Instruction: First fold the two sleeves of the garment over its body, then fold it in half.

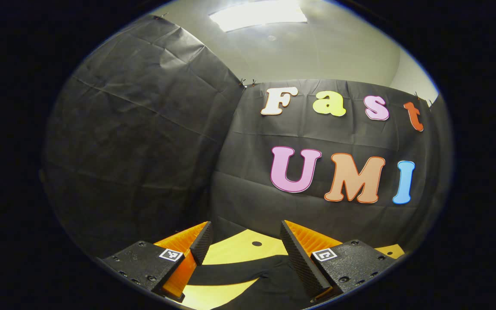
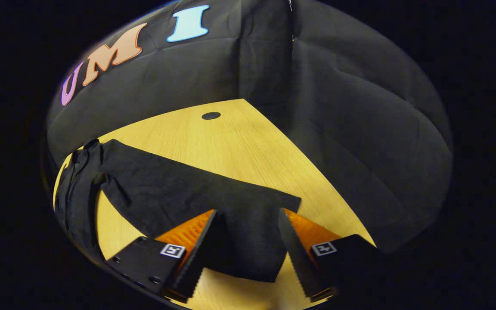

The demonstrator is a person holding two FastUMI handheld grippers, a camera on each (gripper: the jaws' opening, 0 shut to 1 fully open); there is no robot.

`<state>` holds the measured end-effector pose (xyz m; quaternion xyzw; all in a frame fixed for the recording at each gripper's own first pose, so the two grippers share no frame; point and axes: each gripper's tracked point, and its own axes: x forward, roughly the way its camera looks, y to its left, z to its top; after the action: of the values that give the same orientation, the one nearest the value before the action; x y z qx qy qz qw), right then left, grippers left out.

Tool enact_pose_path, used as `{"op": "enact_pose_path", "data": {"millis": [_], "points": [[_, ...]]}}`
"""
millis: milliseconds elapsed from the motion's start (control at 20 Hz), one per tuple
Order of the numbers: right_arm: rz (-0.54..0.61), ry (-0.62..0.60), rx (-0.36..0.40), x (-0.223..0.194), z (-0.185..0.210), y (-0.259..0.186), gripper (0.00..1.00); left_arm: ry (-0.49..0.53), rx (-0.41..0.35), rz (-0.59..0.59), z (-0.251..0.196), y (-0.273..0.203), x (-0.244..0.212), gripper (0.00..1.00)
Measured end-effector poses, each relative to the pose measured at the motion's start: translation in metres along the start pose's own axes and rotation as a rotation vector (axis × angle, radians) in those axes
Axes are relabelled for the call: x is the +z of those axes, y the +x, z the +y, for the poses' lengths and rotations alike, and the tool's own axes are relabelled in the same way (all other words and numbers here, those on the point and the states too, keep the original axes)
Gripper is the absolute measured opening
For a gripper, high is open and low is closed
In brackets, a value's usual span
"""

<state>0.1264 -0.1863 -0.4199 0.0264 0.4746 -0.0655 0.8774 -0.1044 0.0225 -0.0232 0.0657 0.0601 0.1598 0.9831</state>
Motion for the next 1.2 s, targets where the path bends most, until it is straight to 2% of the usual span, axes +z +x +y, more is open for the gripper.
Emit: {"op": "enact_pose_path", "data": {"millis": [50,100,150,200,250,300,350,400,450,500,650,800,1050,1200], "points": [[-0.002,-0.006,0.007,0.001,0.006,0.001,0.77,-0.008,-0.005,0.005,-0.003,0.000,-0.002,0.92],[-0.005,-0.011,0.012,0.003,0.011,0.002,0.74,-0.009,-0.008,0.009,-0.004,-0.002,-0.005,0.92],[-0.008,-0.016,0.020,0.004,0.015,0.000,0.62,-0.005,-0.009,0.012,-0.005,-0.002,-0.006,0.93],[-0.007,-0.020,0.028,0.005,0.019,0.000,0.59,0.000,-0.010,0.014,-0.005,-0.003,-0.008,0.92],[-0.014,-0.026,0.034,0.006,0.022,0.001,0.48,0.002,-0.011,0.016,-0.007,-0.003,-0.009,0.92],[-0.011,-0.029,0.048,0.006,0.023,0.000,0.46,-0.001,-0.014,0.020,-0.009,-0.003,-0.012,0.92],[-0.012,-0.030,0.054,0.004,0.025,0.000,0.32,-0.006,-0.018,0.027,-0.011,-0.005,-0.013,0.92],[-0.011,-0.026,0.068,0.005,0.028,0.001,0.27,-0.007,-0.022,0.033,-0.013,-0.006,-0.015,0.92],[-0.005,-0.017,0.068,0.003,0.029,0.002,0.17,-0.001,-0.023,0.035,-0.014,-0.006,-0.015,0.92],[-0.007,-0.010,0.069,0.006,0.029,0.001,0.13,0.009,-0.023,0.033,-0.014,-0.007,-0.015,0.93],[0.007,0.032,0.056,0.005,0.028,0.000,0.05,0.048,-0.039,0.051,-0.016,-0.001,-0.016,0.92],[0.001,0.034,0.026,0.012,0.032,-0.009,0.06,0.055,-0.052,0.032,-0.015,0.007,-0.011,0.93],[-0.125,0.004,0.010,0.065,0.054,-0.043,0.03,0.045,-0.093,0.072,-0.003,0.019,-0.032,0.92],[-0.207,0.013,0.018,0.106,0.090,-0.069,0.05,0.021,-0.108,0.082,0.019,0.030,-0.038,0.92]]}}
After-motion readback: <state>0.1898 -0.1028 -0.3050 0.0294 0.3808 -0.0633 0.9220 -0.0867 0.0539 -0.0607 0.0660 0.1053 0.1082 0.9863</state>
